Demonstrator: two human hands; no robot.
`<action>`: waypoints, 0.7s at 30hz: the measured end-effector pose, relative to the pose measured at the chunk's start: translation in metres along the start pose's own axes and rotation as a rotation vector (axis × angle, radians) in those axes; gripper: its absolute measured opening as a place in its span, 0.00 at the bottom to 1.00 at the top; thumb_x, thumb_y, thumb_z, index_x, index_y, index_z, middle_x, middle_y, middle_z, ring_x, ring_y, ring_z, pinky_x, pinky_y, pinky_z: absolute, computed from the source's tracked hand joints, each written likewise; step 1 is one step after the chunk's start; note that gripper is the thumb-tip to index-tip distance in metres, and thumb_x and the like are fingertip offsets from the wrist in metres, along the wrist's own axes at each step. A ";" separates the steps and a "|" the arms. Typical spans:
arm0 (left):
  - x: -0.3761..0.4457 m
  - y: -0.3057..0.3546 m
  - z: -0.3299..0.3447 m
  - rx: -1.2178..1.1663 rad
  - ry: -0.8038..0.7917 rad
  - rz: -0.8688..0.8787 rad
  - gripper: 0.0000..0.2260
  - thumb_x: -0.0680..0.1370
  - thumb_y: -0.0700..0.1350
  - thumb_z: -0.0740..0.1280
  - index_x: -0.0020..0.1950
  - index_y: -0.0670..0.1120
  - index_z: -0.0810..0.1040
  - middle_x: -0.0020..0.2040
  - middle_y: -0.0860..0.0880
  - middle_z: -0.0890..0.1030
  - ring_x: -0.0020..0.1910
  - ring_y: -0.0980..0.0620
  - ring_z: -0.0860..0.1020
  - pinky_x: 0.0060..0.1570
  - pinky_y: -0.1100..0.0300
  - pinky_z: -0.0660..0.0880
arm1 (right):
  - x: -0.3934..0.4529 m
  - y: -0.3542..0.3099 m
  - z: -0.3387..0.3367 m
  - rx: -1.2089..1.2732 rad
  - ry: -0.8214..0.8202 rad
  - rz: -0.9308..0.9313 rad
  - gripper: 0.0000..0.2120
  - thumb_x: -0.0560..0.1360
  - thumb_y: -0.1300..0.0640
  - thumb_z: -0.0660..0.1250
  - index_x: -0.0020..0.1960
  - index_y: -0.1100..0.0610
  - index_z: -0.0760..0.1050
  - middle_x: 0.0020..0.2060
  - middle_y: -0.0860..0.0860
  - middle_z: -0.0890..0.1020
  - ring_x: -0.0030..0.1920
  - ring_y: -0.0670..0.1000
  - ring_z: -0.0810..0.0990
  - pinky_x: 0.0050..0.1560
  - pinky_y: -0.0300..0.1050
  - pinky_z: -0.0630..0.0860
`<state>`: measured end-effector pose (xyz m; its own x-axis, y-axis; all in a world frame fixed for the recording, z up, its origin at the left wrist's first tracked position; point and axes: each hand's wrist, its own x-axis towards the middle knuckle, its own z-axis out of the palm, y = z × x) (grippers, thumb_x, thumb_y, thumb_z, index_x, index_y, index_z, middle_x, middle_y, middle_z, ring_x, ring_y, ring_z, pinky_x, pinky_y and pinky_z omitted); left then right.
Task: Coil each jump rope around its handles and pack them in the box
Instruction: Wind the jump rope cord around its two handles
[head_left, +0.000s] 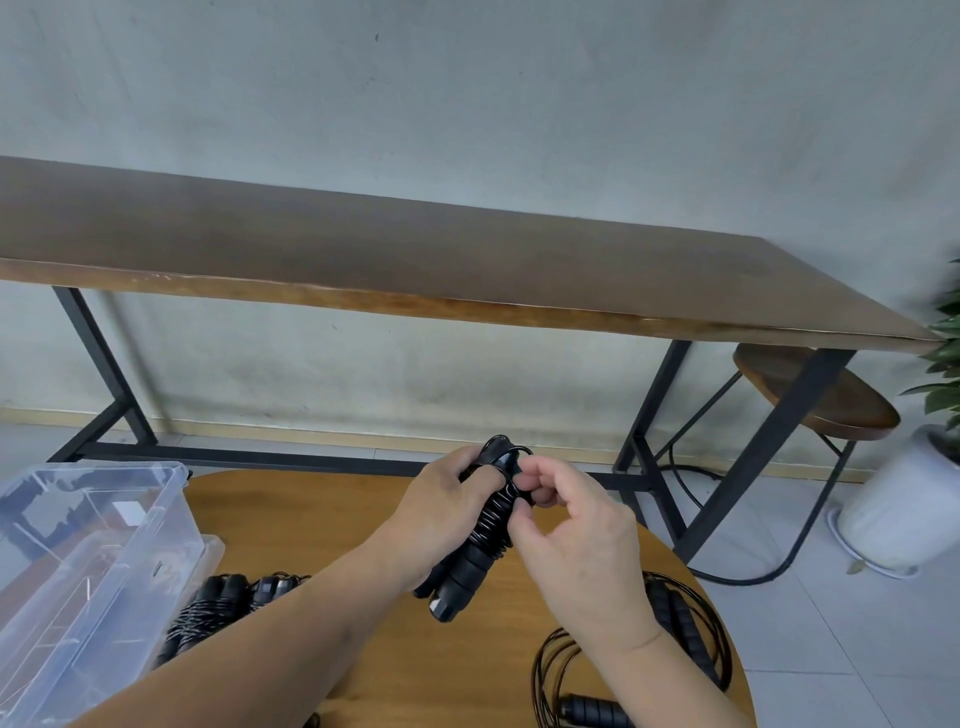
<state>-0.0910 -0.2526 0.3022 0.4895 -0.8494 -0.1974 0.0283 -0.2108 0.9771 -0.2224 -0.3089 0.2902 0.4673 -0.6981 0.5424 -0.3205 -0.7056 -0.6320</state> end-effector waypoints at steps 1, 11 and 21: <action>0.000 0.000 0.000 -0.010 -0.002 -0.010 0.09 0.78 0.44 0.63 0.52 0.52 0.82 0.41 0.47 0.83 0.35 0.50 0.80 0.37 0.56 0.80 | 0.002 -0.001 -0.002 0.011 -0.029 0.011 0.18 0.69 0.63 0.73 0.56 0.48 0.80 0.45 0.38 0.81 0.48 0.39 0.78 0.52 0.28 0.74; -0.005 -0.008 -0.008 -0.324 -0.115 -0.152 0.09 0.81 0.44 0.64 0.58 0.44 0.81 0.43 0.43 0.83 0.39 0.46 0.82 0.41 0.53 0.79 | 0.014 0.001 -0.008 0.211 -0.168 0.110 0.16 0.73 0.65 0.71 0.52 0.45 0.79 0.43 0.39 0.83 0.48 0.41 0.80 0.49 0.28 0.73; 0.001 -0.015 -0.021 -0.418 -0.216 -0.268 0.15 0.79 0.40 0.67 0.66 0.45 0.77 0.55 0.39 0.82 0.49 0.43 0.81 0.56 0.47 0.78 | 0.002 0.005 0.003 0.306 -0.175 0.170 0.18 0.75 0.67 0.69 0.53 0.44 0.78 0.46 0.37 0.82 0.50 0.42 0.80 0.53 0.31 0.75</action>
<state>-0.0728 -0.2398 0.2893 0.2286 -0.8815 -0.4132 0.4936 -0.2608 0.8296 -0.2207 -0.3134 0.2864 0.5708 -0.7521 0.3293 -0.1578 -0.4940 -0.8550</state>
